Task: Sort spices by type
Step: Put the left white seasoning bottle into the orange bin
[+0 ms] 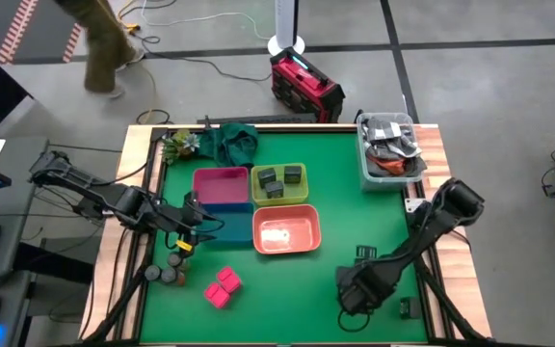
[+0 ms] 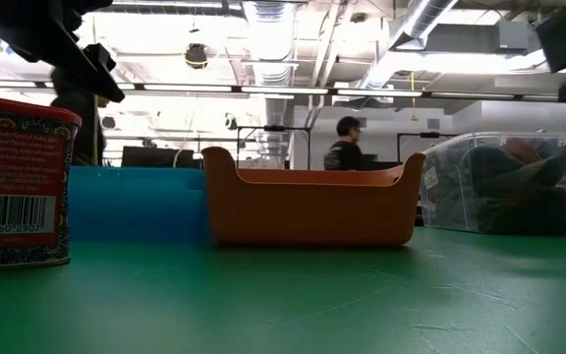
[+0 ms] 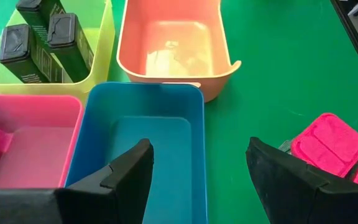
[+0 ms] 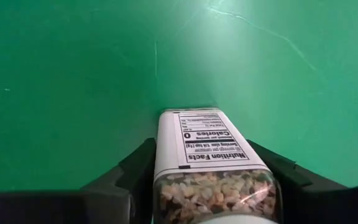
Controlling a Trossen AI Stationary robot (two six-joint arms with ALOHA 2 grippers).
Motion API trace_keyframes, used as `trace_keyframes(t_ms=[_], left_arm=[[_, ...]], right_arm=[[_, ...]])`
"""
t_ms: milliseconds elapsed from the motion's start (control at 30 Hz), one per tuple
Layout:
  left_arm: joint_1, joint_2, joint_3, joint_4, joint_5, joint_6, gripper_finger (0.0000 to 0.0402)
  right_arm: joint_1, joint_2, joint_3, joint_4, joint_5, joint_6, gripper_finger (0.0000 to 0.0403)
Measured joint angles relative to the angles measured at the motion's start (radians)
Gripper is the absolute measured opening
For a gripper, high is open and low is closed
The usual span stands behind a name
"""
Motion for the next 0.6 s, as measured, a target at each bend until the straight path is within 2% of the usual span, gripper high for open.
trace_keyframes(t_ms=[233, 400, 600], left_arm=[[0.0, 0.0, 0.0, -0.036, 0.0, -0.009, 0.0245], [0.0, 0.0, 0.0, -0.035, 0.0, -0.008, 0.0245], [0.0, 0.0, 0.0, -0.036, -0.024, -0.001, 0.0245]], right_arm=[[-0.074, 0.0, 0.041, 0.011, -0.008, -0.142, 0.0223], [-0.151, 0.0, 0.173, -0.147, 0.002, -0.275, 0.0223], [-0.265, -0.001, 0.325, -0.111, 0.009, -0.502, 0.0225]])
